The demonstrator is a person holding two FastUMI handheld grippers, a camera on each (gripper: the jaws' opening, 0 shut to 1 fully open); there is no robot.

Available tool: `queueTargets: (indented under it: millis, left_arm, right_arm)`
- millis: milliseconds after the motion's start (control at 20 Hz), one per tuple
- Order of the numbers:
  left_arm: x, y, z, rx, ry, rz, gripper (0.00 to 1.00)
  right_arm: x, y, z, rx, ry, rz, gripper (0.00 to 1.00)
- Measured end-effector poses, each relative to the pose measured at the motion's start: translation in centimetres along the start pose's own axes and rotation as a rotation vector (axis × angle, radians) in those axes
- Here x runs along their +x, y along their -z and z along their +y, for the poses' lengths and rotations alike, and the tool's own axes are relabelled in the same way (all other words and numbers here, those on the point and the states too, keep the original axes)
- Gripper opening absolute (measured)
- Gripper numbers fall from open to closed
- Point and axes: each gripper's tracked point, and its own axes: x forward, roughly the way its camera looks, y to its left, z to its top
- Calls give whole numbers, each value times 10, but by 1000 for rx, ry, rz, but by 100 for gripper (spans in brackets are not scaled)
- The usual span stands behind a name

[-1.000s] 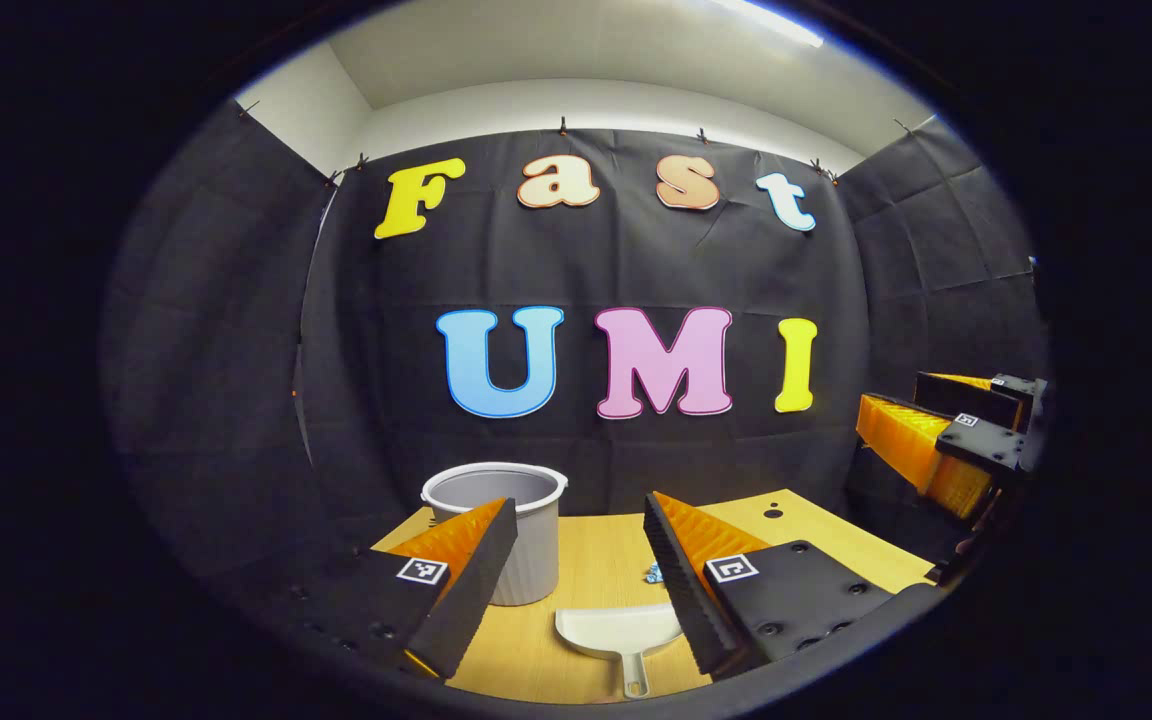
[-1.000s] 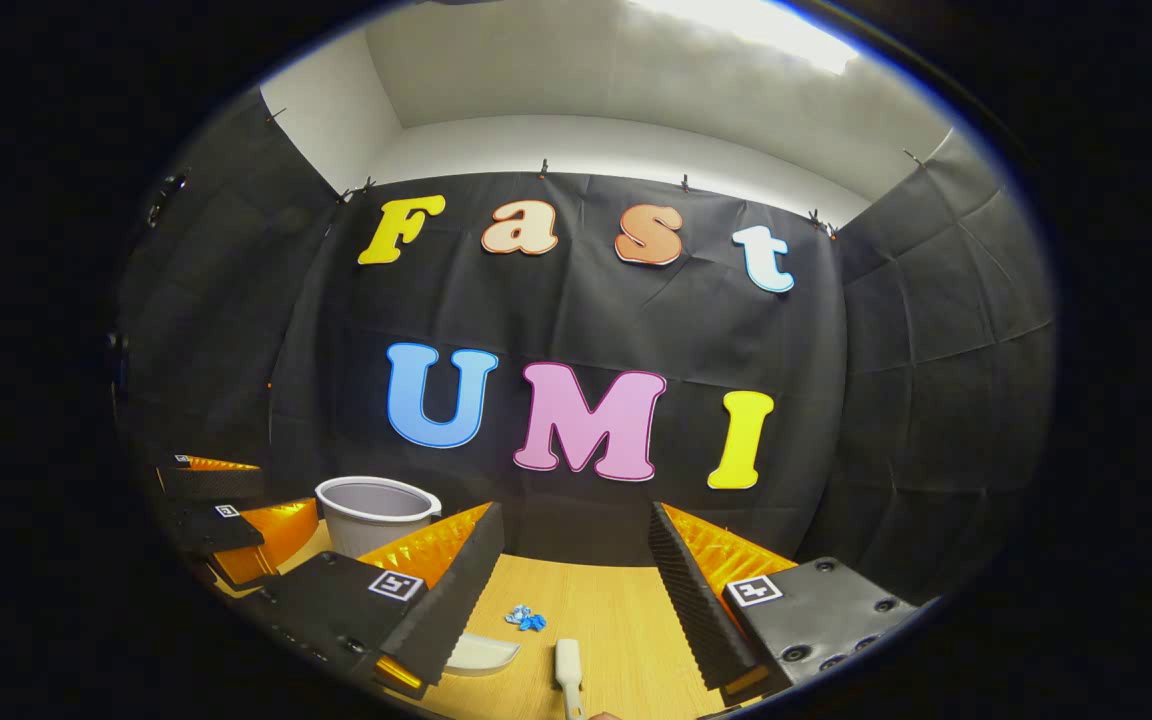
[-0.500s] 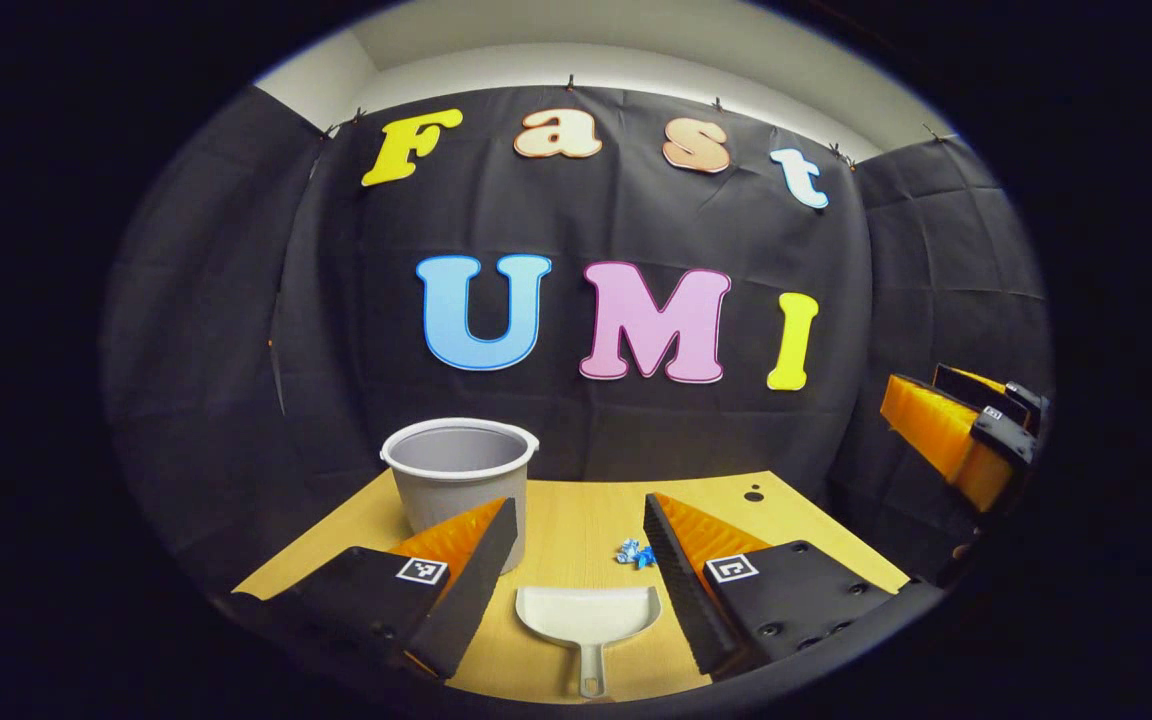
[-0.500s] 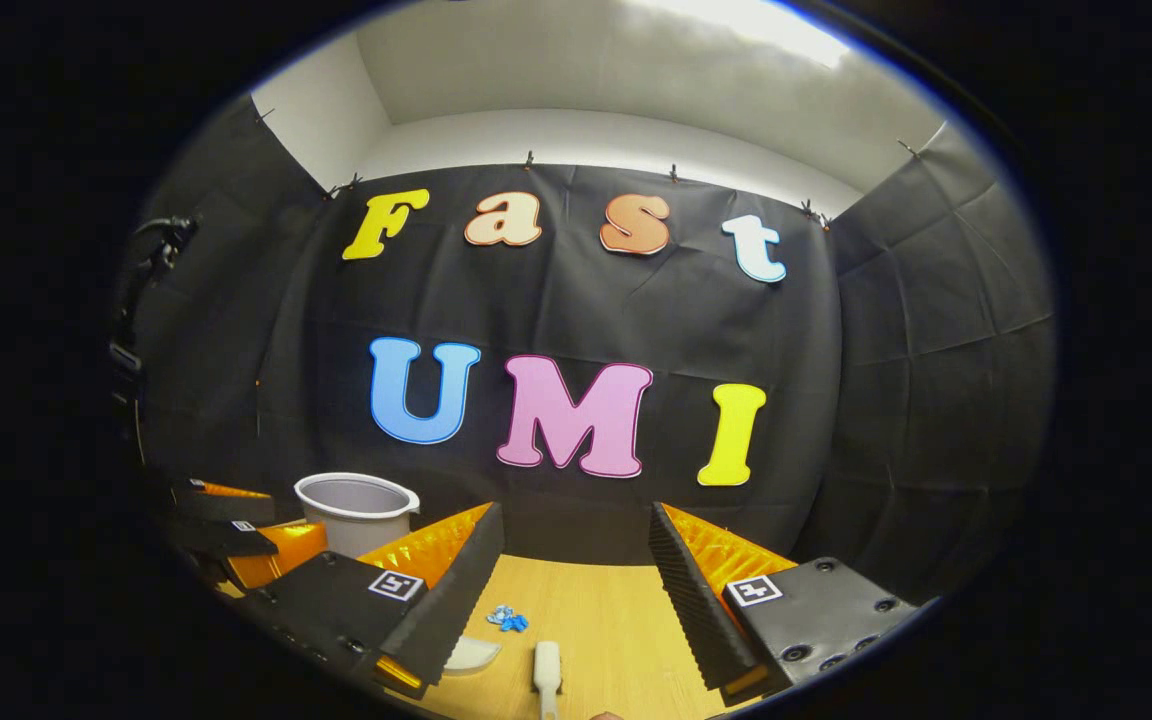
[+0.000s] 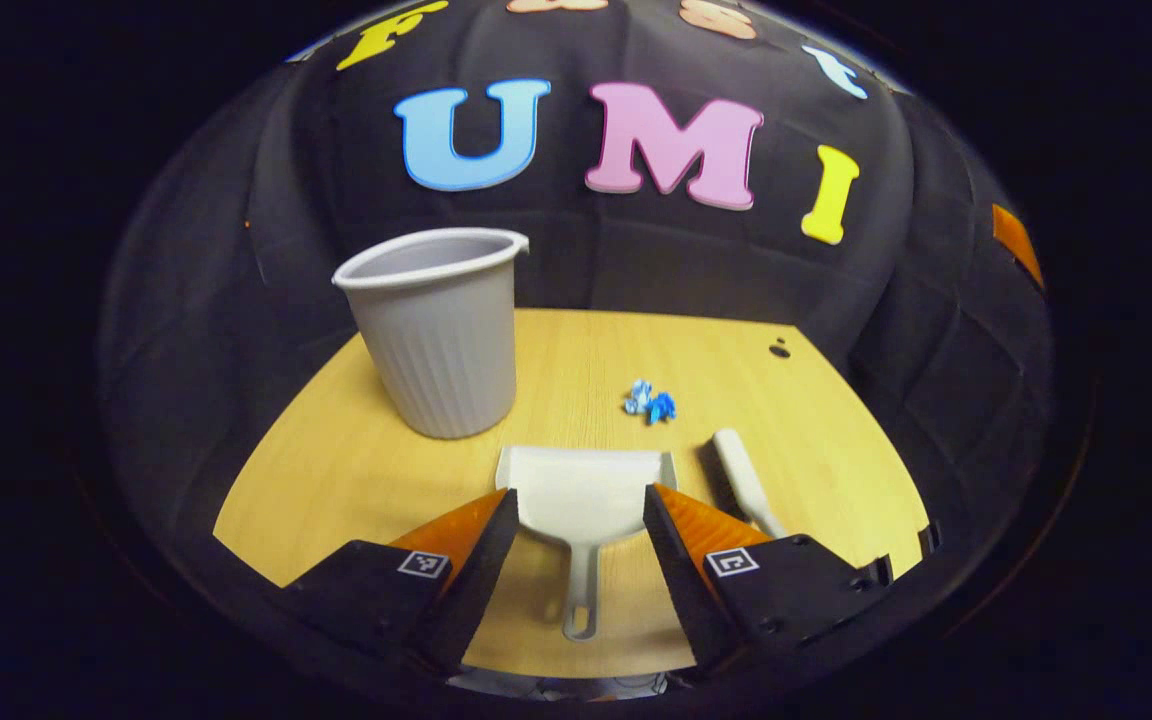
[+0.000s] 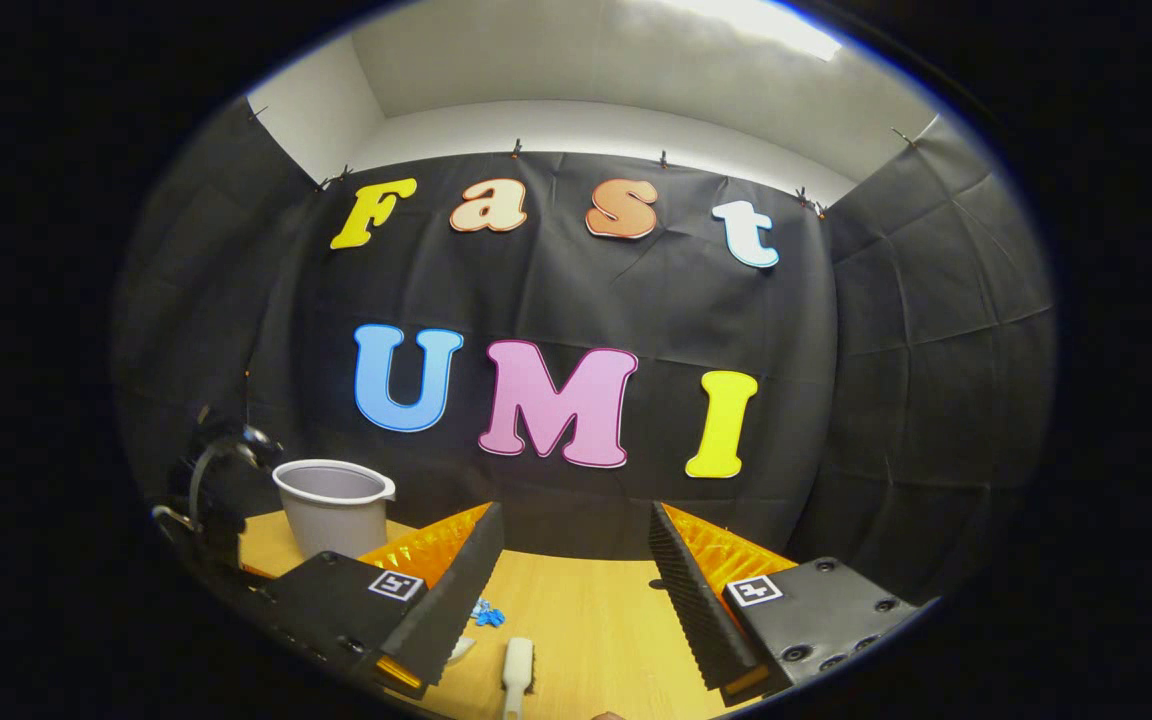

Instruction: Pick up the small broom and dustpan from the desktop, sweep the trash into the dustpan with the broom, and then empty the trash into the garbage bin.

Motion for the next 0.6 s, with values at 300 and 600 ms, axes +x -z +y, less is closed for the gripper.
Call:
queueTargets:
  millis: [300,600]
  left_arm:
    - [56,47,-1,-11,-1,272,76]
    - [85,66,-9,6,12,454,74]
  right_arm:
    - [2,23,-21,2,1,30,95]
    - [4,53,-41,19,23,104,94]
